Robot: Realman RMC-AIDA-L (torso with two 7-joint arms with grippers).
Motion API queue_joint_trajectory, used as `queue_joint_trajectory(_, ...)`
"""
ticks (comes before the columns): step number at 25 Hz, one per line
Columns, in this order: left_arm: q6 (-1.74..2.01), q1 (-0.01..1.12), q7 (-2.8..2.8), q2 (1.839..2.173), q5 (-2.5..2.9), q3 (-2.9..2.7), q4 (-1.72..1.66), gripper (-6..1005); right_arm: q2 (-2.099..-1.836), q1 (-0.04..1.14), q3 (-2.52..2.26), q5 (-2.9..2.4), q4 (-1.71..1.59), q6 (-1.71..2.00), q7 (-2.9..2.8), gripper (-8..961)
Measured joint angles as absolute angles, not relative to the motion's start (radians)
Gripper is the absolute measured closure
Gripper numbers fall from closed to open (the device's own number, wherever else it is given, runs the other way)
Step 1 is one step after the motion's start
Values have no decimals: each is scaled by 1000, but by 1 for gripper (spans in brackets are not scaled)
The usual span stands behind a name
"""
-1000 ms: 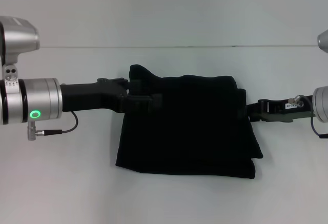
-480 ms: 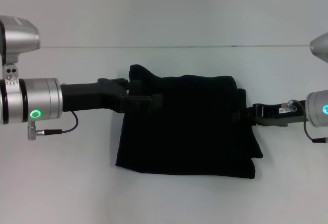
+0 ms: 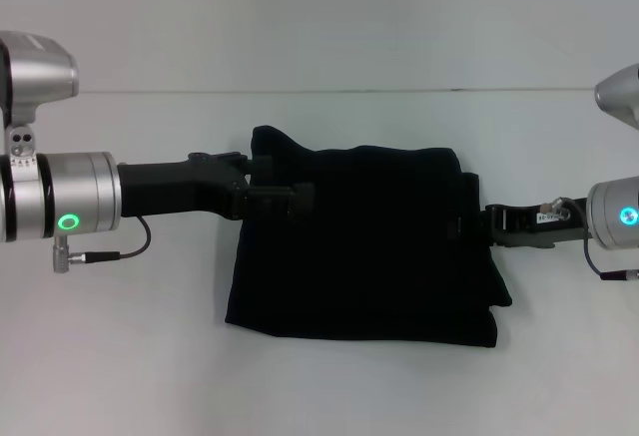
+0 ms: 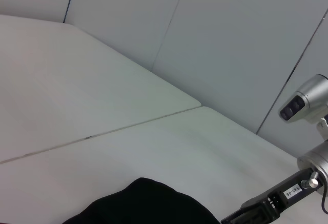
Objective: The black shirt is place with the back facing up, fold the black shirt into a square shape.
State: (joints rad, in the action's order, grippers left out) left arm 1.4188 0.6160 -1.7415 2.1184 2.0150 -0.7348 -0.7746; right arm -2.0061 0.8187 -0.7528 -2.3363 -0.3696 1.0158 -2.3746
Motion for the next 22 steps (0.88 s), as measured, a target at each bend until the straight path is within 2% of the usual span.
queue_joint_trajectory(7,1419,615,-1742,2117,2016,-735,-775,79,-2011,823,-761,-2336,-363,1005,-2375,397)
queue_joint_trajectory(12,1419,615,-1743,2117,2014,-735,-775,79,-2011,825,-761,-2336,-362,1015,-2374,487)
queue_joint_trajectory(18,1419,614,-1744,2117,2013,-718,-775,80,-2010,825,-761,-2336,-362,1018,-2371,739)
queue_joint_trajectory(22,1420,612,-1744,2117,2011,-711,-775,80,-2010,825,-761,-2336,-364,1018,-2368,842)
